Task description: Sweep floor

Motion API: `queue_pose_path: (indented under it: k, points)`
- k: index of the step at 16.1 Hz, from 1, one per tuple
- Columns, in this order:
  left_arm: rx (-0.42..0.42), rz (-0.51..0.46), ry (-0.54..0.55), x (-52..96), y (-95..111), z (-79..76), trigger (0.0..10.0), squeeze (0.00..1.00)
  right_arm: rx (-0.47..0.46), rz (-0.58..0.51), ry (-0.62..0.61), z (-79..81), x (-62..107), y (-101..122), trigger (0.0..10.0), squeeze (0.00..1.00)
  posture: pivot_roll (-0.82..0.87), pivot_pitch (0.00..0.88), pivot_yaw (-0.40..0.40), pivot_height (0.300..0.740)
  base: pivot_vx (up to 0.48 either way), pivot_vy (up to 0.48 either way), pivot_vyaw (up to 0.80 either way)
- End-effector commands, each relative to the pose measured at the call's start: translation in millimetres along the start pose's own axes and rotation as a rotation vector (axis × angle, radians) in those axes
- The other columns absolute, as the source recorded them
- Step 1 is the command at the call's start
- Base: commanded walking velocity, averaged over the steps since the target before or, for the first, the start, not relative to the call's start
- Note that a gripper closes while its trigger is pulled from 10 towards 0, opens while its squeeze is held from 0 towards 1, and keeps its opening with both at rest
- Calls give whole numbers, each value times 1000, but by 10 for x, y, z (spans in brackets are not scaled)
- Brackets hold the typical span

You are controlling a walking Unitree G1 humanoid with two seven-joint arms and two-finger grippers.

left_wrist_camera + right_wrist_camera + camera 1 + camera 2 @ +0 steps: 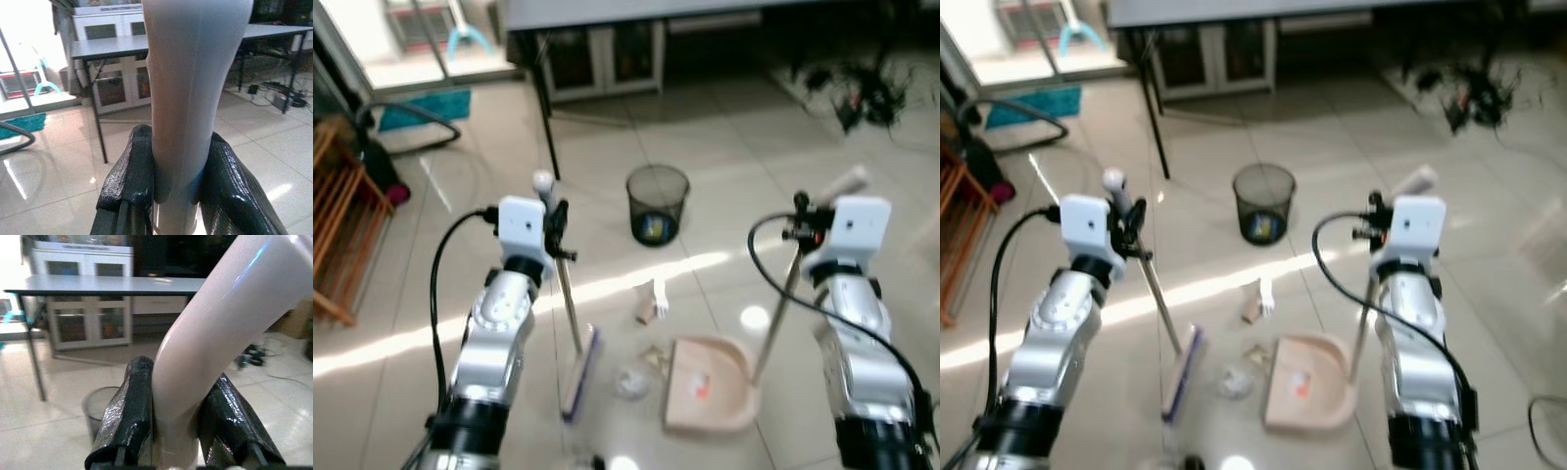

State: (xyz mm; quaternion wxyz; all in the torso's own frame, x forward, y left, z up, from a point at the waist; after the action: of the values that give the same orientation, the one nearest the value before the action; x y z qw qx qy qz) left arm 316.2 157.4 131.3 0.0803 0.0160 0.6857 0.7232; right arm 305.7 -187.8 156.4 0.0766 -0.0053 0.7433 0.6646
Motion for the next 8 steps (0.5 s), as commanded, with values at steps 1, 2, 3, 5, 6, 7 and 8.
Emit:
queue_pose_path:
  k: [1,2,3,5,6,7,8]
  points:
    - [-24,-46,0,-17,98,13,10000,0,-15,-49,15,7,0,90,10000,0,-24,51,52,740,0,0,0]
    - [-22,-47,1,-14,96,16,10000,0,-10,-50,21,11,1,86,10000,0,-24,51,52,740,0,0,0]
    - [-33,-48,4,-5,89,23,10000,0,-13,-53,29,18,3,82,10000,0,-23,49,52,740,0,0,0]
    - [-39,-51,7,-3,93,31,10000,0,-22,-59,37,25,1,90,10000,0,-22,54,52,740,0,0,0]
    - [-46,-56,14,-8,101,48,10000,0,-33,-66,41,32,-4,95,10000,0,-17,67,54,740,0,0,0]
    - [-51,-39,16,-21,77,63,10000,0,-50,-61,34,33,-2,85,10000,0,-17,65,56,740,0,0,0]
    - [-56,-43,11,-27,76,65,10000,0,-45,-65,28,29,1,82,10000,0,-16,74,60,740,0,0,0]
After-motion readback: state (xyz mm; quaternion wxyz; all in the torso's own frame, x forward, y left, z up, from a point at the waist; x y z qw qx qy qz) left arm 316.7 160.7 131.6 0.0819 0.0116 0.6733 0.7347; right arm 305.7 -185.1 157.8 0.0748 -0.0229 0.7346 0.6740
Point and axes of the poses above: a point about 5 cm out from each wrist's last joint towards the gripper, its own x axis pointing back from the gripper into the wrist, its own y axis along the axis of the wrist's last joint, z = x × y, the point moved 1 cm from there along -x, pointing out of the wrist towards the gripper, and after that the axes turned 2 degrees about x, right-handed, at the moved point
